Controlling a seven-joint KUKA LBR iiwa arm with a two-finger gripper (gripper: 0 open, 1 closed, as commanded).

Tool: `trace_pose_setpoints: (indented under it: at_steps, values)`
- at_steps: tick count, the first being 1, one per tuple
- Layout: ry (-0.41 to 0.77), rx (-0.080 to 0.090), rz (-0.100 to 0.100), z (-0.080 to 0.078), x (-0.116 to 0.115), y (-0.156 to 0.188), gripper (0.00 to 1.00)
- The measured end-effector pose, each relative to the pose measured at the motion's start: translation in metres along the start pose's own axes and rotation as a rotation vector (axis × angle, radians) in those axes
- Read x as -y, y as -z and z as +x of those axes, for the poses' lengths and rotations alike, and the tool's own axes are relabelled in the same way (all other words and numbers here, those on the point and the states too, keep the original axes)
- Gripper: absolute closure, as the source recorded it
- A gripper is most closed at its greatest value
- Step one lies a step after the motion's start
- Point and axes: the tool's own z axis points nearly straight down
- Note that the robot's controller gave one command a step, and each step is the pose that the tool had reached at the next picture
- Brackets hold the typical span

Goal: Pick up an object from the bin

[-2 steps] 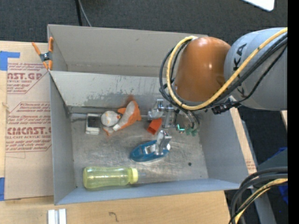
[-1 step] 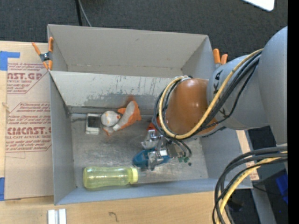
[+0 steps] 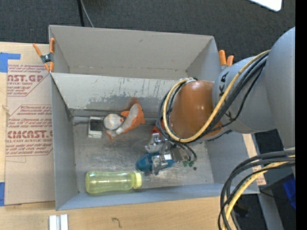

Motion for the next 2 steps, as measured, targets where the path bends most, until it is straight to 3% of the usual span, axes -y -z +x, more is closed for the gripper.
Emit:
trace_pose_setpoints:
  at_steps: [1,2]
  values:
    - [-0.003,-0.036,0.007,0.003,0.009,0.047,1.0]
    - [-0.05,-0.029,0.008,-0.003,0.006,0.097,1.0]
